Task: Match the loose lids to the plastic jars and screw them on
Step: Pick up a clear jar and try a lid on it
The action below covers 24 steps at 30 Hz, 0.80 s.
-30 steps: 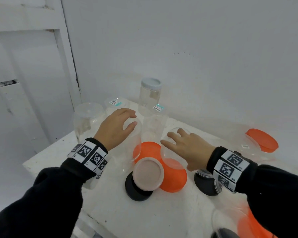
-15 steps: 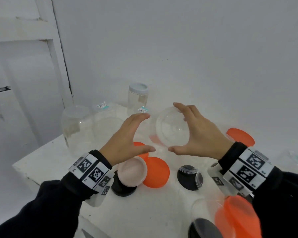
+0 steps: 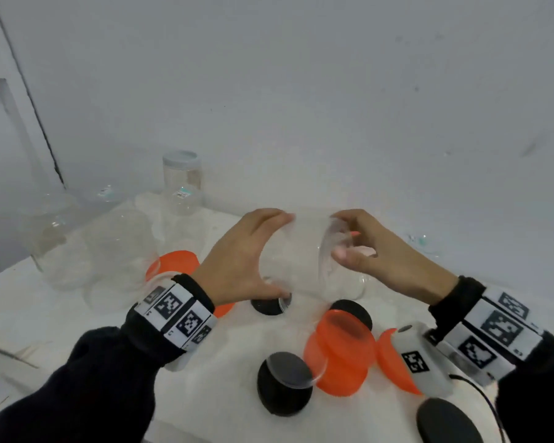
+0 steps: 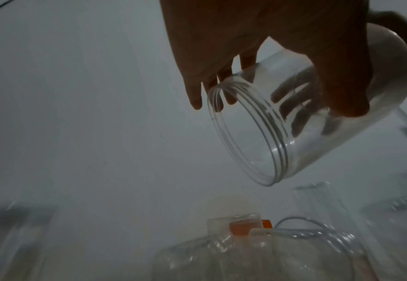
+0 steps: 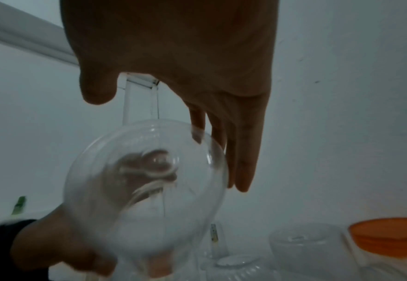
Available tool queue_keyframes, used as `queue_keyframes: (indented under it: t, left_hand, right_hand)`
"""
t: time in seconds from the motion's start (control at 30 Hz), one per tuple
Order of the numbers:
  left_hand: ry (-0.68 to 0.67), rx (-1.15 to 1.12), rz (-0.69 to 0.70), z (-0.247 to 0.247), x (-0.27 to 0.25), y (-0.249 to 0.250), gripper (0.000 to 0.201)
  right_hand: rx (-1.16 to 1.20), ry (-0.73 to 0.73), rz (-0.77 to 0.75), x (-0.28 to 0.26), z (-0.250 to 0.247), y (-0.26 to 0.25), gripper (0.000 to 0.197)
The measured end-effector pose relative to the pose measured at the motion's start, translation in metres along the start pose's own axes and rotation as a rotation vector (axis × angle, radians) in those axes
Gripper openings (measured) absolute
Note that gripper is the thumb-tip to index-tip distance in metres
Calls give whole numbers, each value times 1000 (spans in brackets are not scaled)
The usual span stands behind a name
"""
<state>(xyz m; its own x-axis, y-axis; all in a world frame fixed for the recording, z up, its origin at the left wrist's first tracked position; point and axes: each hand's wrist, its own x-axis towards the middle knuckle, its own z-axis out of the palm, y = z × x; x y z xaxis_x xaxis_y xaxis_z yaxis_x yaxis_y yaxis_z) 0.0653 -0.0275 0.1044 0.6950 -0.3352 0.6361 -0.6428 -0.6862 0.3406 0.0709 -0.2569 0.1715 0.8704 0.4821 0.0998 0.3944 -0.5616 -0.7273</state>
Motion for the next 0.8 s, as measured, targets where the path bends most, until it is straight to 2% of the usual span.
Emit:
queue_keyframes:
  t: [0.1, 0.2, 0.27, 0.33, 0.43, 0.53, 0.63, 0.8]
  left_hand:
    - [-59, 202, 176, 14, 10, 27, 100]
    - [-94, 275, 305, 30, 16, 54, 84]
    - [-112, 317, 335, 42, 17, 68, 83]
    - [-114, 316, 318, 53, 14, 78, 91]
    - [-82, 173, 166, 62, 3, 84, 108]
    - [-105, 13, -105, 66, -15, 81, 116]
    - [-306, 35, -307, 78, -40, 70, 112]
    - [-641, 85, -468, 98, -58, 59, 112]
  right_hand:
    - [-118, -28, 74, -22, -16, 8, 86]
    - [-251, -97, 149, -44, -23, 14, 100]
    - [-265, -103, 196, -57, -28, 22, 97]
    - [-232, -74, 225, -70, -32, 31, 85]
    - [-185, -7, 243, -89, -32, 50, 82]
    - [-122, 47, 273, -107, -27, 73, 91]
    - [-23, 104, 305, -122, -18, 96, 94]
    - [108, 116, 325, -139, 0, 123, 96]
